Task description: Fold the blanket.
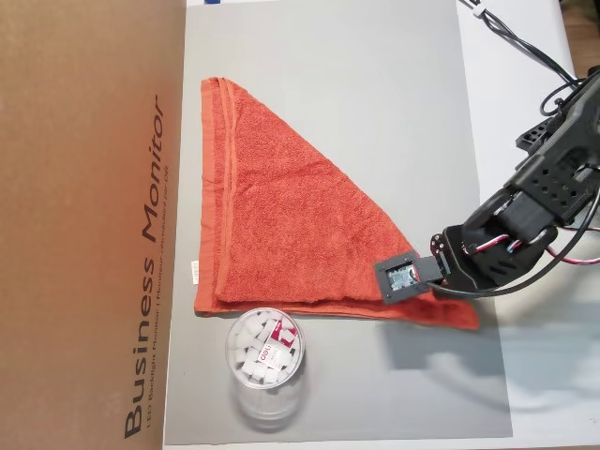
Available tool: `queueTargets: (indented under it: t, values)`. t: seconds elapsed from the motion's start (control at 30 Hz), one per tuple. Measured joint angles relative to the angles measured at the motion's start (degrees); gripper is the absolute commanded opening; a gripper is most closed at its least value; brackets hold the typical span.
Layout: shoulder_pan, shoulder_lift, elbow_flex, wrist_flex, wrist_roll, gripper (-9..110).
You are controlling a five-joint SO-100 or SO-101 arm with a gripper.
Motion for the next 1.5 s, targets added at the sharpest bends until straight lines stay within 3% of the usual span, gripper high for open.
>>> queueTargets:
  t: [0.7,1.2,1.37,1.5]
  values:
    - [-1.1,-11.4,-1.7,-1.8,8.3,0]
    - [-1.2,2.2,-2.1,5.5,8.8,0]
    - [-1.2,7.8,-1.8,8.4,14.4,0]
    - [-2.9,11.3,2.6,8.8,21.4,9]
